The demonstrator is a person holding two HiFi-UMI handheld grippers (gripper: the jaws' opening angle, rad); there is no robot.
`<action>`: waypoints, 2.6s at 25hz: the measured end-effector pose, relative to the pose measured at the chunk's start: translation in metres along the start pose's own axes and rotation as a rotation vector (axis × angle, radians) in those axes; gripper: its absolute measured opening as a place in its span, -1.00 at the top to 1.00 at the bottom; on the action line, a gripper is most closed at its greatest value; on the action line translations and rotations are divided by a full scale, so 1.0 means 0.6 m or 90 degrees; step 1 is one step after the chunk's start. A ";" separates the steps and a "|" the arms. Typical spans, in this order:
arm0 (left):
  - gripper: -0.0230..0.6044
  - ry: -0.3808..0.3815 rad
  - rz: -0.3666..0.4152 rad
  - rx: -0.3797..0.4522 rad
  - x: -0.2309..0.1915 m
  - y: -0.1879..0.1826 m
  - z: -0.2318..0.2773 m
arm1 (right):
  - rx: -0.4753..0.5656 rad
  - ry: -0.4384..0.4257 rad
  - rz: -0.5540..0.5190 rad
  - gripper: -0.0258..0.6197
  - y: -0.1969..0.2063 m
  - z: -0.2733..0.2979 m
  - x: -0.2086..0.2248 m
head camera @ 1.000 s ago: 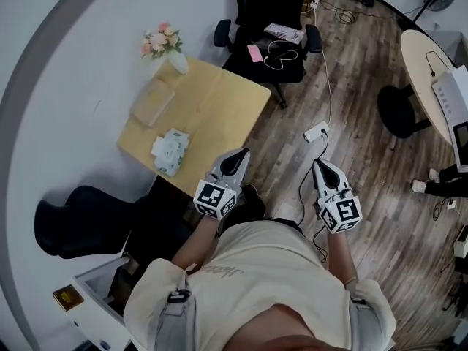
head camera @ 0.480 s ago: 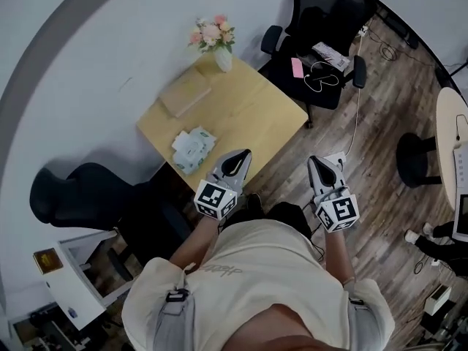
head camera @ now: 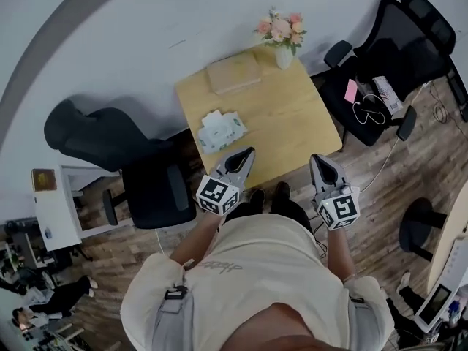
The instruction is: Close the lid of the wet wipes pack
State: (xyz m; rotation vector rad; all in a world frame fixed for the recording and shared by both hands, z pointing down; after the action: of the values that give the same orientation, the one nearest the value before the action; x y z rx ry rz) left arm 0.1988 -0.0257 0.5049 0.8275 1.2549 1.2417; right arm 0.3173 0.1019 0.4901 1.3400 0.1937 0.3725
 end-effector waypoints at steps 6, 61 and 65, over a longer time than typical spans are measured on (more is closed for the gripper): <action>0.87 -0.148 -0.026 0.030 -0.043 -0.010 -0.038 | 0.008 -0.149 -0.047 0.91 -0.018 0.094 -0.016; 0.87 -0.329 -0.116 0.030 -0.282 0.085 -0.266 | -0.287 -0.385 -0.177 0.90 0.232 0.606 -0.390; 0.87 -0.331 -0.120 0.030 -0.290 0.086 -0.259 | -0.323 -0.413 -0.198 0.79 0.257 0.627 -0.403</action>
State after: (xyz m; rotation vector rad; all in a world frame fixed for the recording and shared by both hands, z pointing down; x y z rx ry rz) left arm 0.0585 -0.2097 0.5649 0.9668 0.9147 0.7793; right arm 0.2008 -0.3025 0.7064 0.8505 -0.2243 -0.2729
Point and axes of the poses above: the fingertips, and each gripper's own axes: z forward along the fingers, x to its right, y out of its underside, the point moved 1 cm from there along -z, backward along the fingers, and after that the axes turned 14 degrees about y, right-handed, at the moved point
